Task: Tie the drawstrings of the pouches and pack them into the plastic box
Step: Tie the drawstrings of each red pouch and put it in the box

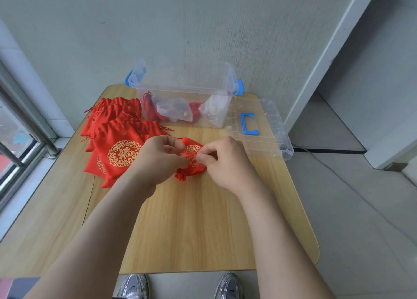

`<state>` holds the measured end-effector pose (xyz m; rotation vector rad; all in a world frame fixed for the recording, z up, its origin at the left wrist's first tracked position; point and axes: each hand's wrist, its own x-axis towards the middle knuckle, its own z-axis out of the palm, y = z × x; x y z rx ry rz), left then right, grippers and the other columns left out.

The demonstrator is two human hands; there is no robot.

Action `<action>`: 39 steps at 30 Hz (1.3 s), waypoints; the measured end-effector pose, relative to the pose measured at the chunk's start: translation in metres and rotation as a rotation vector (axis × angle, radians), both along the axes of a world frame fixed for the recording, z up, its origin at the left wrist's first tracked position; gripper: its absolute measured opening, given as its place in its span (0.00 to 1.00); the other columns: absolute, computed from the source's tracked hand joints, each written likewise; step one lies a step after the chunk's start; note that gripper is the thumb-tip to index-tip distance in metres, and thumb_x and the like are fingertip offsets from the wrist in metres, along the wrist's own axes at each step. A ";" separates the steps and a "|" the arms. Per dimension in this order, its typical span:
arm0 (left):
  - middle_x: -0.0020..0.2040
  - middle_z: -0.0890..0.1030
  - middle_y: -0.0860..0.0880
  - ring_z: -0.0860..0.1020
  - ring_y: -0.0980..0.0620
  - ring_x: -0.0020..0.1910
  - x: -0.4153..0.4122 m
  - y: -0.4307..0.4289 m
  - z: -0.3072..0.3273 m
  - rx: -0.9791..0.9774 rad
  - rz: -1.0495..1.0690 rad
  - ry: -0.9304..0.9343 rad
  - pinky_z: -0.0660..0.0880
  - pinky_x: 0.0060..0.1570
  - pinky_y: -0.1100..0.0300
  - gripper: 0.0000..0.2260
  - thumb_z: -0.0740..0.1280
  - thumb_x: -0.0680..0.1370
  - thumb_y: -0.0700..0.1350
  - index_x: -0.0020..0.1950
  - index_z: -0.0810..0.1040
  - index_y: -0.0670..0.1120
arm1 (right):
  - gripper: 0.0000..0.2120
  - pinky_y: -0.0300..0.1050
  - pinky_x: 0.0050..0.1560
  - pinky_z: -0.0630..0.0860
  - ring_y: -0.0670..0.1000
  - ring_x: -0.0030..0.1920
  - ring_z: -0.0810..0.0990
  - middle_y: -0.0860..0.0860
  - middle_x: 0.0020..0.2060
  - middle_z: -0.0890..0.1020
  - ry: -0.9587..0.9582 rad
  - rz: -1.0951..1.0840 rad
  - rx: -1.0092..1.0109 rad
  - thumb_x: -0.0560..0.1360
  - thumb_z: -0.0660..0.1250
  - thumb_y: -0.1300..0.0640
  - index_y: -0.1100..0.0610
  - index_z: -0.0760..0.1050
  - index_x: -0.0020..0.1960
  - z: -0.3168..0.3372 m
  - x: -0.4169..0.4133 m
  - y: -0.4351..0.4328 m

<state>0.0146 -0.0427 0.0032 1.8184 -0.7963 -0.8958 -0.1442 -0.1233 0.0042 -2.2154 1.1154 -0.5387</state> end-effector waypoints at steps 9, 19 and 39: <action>0.42 0.88 0.45 0.88 0.45 0.45 -0.006 0.001 0.001 -0.027 -0.033 -0.092 0.85 0.53 0.43 0.09 0.71 0.78 0.35 0.43 0.89 0.45 | 0.06 0.41 0.50 0.75 0.44 0.51 0.83 0.43 0.45 0.86 -0.162 -0.109 0.393 0.81 0.73 0.51 0.51 0.88 0.50 0.003 -0.002 -0.004; 0.45 0.88 0.46 0.86 0.46 0.46 -0.009 0.004 0.008 0.041 -0.176 -0.150 0.85 0.51 0.49 0.12 0.72 0.82 0.52 0.44 0.88 0.47 | 0.05 0.39 0.48 0.76 0.43 0.53 0.84 0.45 0.47 0.88 -0.191 -0.198 0.395 0.80 0.75 0.51 0.51 0.88 0.49 0.000 -0.001 -0.002; 0.27 0.83 0.48 0.85 0.44 0.30 0.012 0.007 -0.011 0.355 0.066 -0.471 0.86 0.40 0.48 0.14 0.63 0.79 0.39 0.37 0.84 0.39 | 0.13 0.47 0.46 0.72 0.60 0.57 0.81 0.55 0.62 0.80 0.351 -0.385 0.147 0.80 0.66 0.62 0.55 0.78 0.63 0.005 -0.009 0.004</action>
